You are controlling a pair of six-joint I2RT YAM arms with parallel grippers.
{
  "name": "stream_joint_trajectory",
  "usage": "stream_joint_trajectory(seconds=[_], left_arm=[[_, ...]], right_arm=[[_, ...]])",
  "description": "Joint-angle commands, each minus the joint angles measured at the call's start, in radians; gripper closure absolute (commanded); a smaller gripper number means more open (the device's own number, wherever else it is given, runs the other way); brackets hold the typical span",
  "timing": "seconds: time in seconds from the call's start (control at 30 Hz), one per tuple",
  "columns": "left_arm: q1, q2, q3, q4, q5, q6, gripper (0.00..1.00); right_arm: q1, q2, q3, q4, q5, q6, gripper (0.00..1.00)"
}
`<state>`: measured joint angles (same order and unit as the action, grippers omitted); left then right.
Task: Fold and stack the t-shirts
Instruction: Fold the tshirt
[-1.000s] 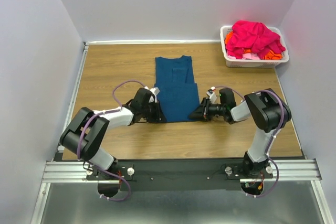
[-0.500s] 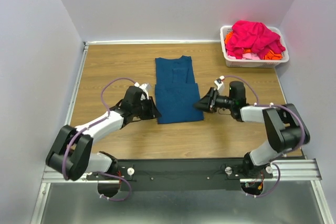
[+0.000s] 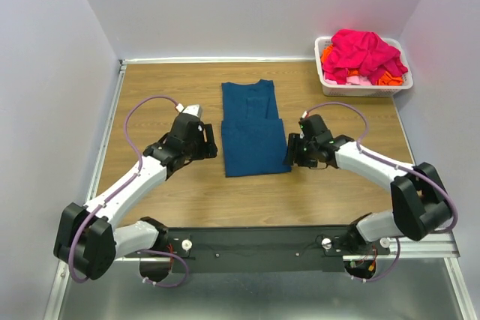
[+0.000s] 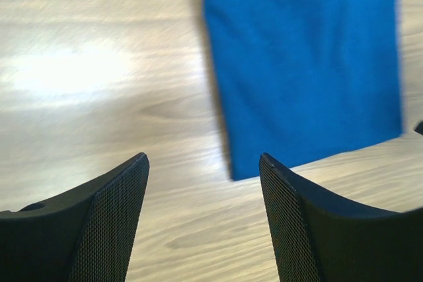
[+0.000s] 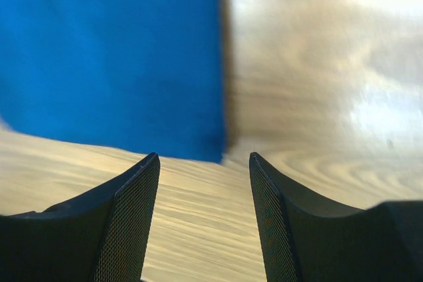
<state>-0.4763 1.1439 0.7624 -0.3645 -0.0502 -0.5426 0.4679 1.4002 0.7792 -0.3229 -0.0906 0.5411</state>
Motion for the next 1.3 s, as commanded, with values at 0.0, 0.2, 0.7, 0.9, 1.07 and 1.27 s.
stream_joint_trajectory(seconds=[0.0,0.2,0.7,0.9,1.07,1.27], left_arm=[[-0.022,-0.001,0.002,-0.073,-0.100,0.017,0.24],[-0.065,0.013,0.000,-0.059,-0.100,0.004,0.24],[-0.173,0.105,0.021,-0.050,-0.111,-0.030,0.24],[-0.205,0.152,0.049,-0.062,-0.131,-0.031,0.24],[-0.229,0.195,0.075,-0.090,-0.151,-0.034,0.24],[-0.246,0.234,0.074,-0.090,-0.135,-0.049,0.26]], right_arm=[[0.064,0.054,0.034,-0.160,0.244,0.011,0.37],[0.118,0.125,0.086,-0.157,0.258,0.028,0.46],[0.170,0.212,0.088,-0.186,0.261,0.065,0.52],[0.182,0.243,0.091,-0.209,0.295,0.056,0.58],[0.207,0.263,0.094,-0.226,0.308,0.060,0.74],[0.219,0.260,0.084,-0.226,0.304,0.057,0.99]])
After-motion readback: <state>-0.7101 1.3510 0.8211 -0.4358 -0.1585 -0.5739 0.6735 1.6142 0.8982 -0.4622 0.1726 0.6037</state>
